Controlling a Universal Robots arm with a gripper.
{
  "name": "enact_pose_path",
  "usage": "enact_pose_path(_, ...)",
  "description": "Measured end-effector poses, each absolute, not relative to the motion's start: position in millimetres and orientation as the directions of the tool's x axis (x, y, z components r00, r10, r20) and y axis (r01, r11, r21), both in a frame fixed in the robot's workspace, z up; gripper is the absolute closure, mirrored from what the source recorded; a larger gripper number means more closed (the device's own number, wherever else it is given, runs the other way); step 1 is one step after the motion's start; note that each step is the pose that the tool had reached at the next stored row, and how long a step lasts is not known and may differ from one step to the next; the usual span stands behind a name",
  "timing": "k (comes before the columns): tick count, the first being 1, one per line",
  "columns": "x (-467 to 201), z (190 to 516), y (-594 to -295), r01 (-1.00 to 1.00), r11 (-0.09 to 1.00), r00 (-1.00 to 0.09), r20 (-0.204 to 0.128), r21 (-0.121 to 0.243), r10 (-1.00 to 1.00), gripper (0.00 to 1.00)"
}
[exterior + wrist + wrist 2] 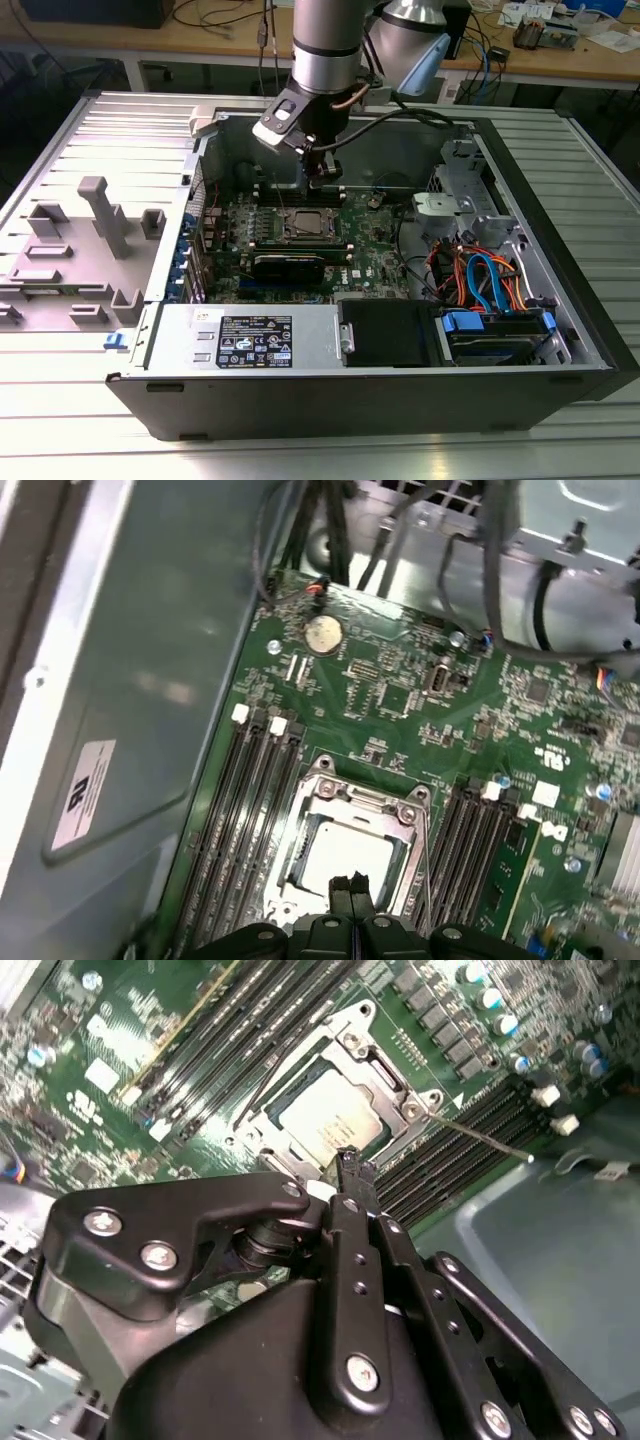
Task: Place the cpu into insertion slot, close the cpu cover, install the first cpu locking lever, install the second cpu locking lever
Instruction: 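Install the first cpu locking lever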
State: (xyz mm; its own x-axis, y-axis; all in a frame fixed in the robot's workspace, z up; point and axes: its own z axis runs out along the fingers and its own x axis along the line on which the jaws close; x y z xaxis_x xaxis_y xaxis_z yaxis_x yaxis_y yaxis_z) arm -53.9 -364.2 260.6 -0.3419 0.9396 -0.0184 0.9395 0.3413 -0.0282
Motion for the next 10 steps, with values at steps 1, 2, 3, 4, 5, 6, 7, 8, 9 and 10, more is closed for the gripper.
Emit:
enact_pose_path(1, -53.9, 260.6, -364.2, 0.933, 0.359, -0.36, -0.018, -0.028, 0.933, 0.89)
enact_pose_path(2, -53.9, 260.6, -364.2, 0.926, 0.377, -0.377, -0.018, -0.028, 0.926, 0.89)
enact_pose_path(3, -53.9, 260.6, -364.2, 0.913, 0.407, -0.408, -0.018, -0.028, 0.913, 0.89)
enact_pose_path(4, -53.9, 260.6, -364.2, 0.905, 0.424, -0.425, -0.018, -0.028, 0.905, 0.89)
enact_pose_path(5, -53.9, 260.6, -364.2, 0.897, 0.44, -0.441, -0.018, -0.028, 0.897, 0.89)
enact_pose_path(6, -53.9, 260.6, -364.2, 0.89, 0.454, -0.455, -0.018, -0.028, 0.89, 0.89)
enact_pose_path(7, -54.0, 260.5, -364.2, 0.889, 0.457, -0.457, -0.018, -0.028, 0.889, 0.89)
enact_pose_path(8, -54.2, 260.6, -364.5, 0.889, 0.458, -0.458, -0.018, -0.028, 0.889, 0.89)
enact_pose_path(9, -54.7, 260.6, -364.8, 0.888, 0.459, -0.459, -0.017, -0.028, 0.888, 0.89)
enact_pose_path(10, -55.4, 260.5, -364.9, 0.887, 0.462, -0.462, -0.017, -0.027, 0.887, 0.89)
